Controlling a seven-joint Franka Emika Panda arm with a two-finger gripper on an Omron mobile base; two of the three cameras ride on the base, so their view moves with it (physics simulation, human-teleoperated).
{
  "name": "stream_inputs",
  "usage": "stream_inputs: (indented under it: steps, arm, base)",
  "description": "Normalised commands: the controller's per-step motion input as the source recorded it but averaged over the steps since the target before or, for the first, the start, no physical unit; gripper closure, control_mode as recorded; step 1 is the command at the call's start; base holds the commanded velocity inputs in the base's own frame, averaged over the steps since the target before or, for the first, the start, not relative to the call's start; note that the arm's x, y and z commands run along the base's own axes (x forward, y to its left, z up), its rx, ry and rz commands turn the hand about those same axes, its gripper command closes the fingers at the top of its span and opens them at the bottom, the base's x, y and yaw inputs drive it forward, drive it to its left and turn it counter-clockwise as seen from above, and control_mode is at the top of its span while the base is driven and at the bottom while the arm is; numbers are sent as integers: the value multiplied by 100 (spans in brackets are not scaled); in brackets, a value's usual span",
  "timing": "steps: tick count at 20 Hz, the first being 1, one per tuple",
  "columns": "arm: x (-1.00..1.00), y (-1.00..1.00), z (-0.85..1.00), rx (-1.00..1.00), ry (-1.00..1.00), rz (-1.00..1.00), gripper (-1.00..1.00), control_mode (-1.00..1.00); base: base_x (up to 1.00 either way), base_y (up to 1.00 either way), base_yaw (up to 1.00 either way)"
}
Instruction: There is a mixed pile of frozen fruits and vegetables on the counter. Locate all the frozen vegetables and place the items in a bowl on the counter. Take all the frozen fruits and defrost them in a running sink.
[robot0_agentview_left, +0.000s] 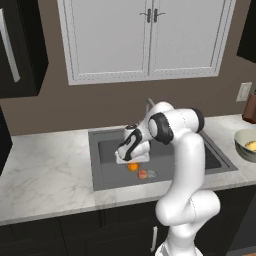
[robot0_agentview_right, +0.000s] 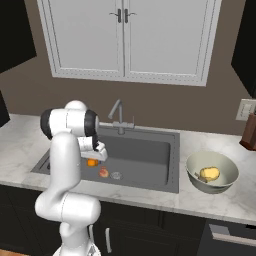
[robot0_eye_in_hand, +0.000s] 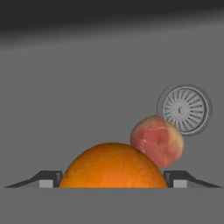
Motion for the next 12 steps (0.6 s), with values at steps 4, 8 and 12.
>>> stream_inputs:
  steps: [4, 8, 12]
  arm:
    - [11, 11, -50, 0, 0, 0, 100, -100]
    - [29, 21, -48, 0, 0, 0, 100, -100]
    - [36, 14, -42, 0, -4, 0, 100, -100]
  base:
    - [0, 0, 0]
    - [0, 0, 0]
    - [0, 0, 0]
